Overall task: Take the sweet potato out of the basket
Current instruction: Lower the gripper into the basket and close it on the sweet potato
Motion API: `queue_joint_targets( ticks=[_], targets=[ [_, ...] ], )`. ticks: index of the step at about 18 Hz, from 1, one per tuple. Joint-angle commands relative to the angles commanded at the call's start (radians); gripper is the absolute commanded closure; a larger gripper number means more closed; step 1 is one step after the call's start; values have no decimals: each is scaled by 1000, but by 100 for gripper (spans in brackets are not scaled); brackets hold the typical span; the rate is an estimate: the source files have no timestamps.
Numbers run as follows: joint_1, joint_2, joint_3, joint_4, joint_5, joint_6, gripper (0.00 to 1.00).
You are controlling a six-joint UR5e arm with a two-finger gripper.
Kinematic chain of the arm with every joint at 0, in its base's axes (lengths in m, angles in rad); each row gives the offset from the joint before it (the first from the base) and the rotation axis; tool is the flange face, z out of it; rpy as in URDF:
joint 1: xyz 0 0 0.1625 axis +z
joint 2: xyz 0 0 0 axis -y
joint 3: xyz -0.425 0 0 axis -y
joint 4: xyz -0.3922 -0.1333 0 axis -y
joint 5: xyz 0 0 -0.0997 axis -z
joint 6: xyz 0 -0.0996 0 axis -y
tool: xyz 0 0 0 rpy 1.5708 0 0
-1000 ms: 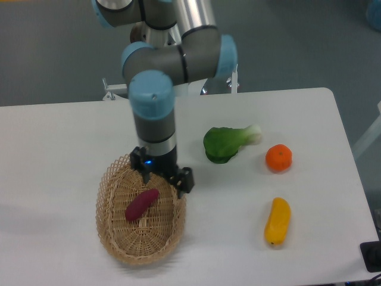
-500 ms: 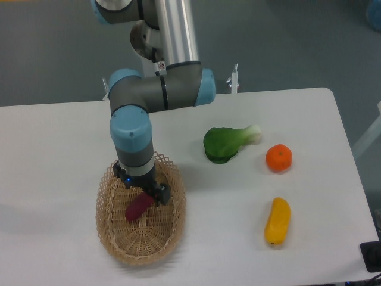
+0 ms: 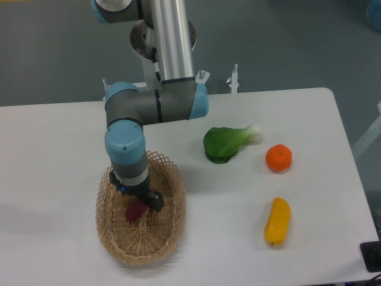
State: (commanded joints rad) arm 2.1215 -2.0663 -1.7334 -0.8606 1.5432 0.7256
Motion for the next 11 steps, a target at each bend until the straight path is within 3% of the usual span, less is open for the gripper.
queue_joint_targets(
  ticks=[2,3,6,8,11],
  targets=[
    [0,2,6,0,0,-3,0],
    [0,-2,14,0,0,-3,5],
    [0,-2,15,6,0,6,52],
    [0,2,17,6,0,11,68],
    [0,5,18,8,2,14,73]
  ],
)
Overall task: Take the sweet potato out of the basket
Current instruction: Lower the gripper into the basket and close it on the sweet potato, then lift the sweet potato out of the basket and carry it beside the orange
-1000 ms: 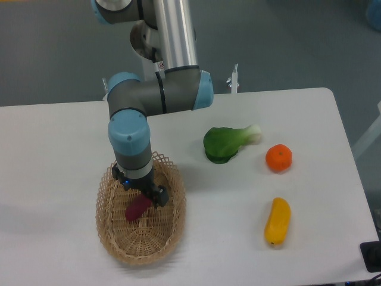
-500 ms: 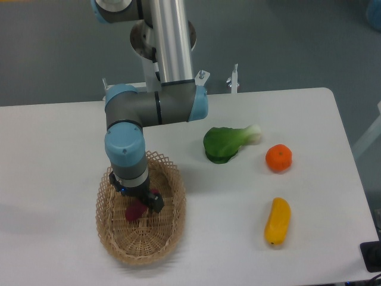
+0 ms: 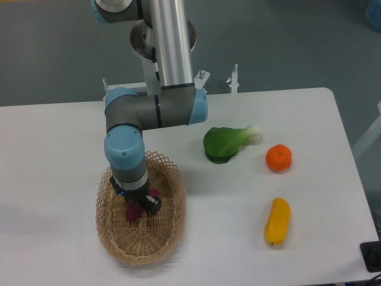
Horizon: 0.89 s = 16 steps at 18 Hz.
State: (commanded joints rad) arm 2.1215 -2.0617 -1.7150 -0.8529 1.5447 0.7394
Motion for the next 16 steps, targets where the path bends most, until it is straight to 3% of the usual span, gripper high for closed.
queue_joint_targets(
  ticks=[7,13,16],
  targets=[
    [14,41,20,-5,-2,53,74],
    [92,81,146,-43,-3,112,74],
    [173,97,204,-107,-6,150,74]
  ],
)
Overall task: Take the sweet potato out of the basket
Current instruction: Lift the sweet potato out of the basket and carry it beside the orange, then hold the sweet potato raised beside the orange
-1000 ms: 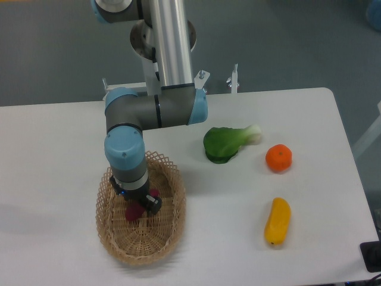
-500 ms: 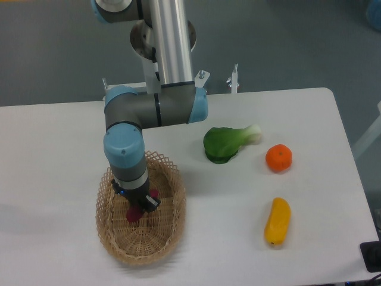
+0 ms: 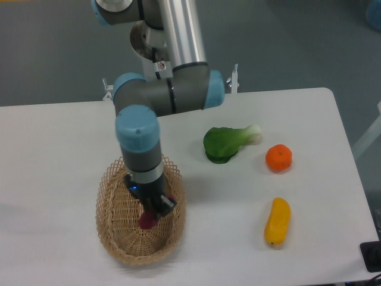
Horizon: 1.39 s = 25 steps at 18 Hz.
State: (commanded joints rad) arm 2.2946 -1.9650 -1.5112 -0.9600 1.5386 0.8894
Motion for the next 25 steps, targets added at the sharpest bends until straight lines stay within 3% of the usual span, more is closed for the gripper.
queue_joint_targets(
  ticks=[5,10,18,25],
  targets=[
    [158,26,89,-173,-5,213,74],
    [305,49,92,-244,-26,434,74],
    [405,58,91,-250,-28,569,73],
    [421,61,91,-261,-29,597,73]
  ],
)
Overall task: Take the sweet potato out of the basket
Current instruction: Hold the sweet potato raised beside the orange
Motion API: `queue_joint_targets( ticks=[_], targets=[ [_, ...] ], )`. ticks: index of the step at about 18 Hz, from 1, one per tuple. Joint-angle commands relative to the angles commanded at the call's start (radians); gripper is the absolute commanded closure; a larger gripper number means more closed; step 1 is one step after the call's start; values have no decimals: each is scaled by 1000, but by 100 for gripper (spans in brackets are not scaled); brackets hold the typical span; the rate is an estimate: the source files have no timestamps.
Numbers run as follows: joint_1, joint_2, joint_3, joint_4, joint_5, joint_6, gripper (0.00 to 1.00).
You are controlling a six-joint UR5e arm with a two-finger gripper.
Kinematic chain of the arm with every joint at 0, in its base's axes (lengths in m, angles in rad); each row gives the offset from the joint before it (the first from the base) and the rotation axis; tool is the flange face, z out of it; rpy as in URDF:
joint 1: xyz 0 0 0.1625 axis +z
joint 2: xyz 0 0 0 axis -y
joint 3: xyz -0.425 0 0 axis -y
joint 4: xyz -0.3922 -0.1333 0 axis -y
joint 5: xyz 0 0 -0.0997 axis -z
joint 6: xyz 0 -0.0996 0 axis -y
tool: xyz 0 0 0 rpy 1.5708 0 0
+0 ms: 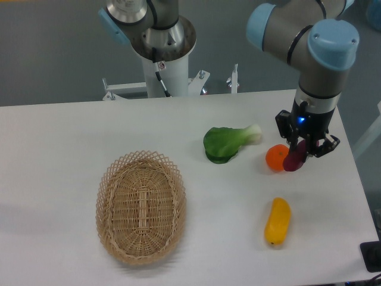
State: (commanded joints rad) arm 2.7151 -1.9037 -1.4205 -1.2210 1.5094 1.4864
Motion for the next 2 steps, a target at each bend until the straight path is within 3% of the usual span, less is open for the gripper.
queue_joint_targets(
  ticks=[2],
  targets=[
    [0,0,2,0,-2,0,73]
  ],
)
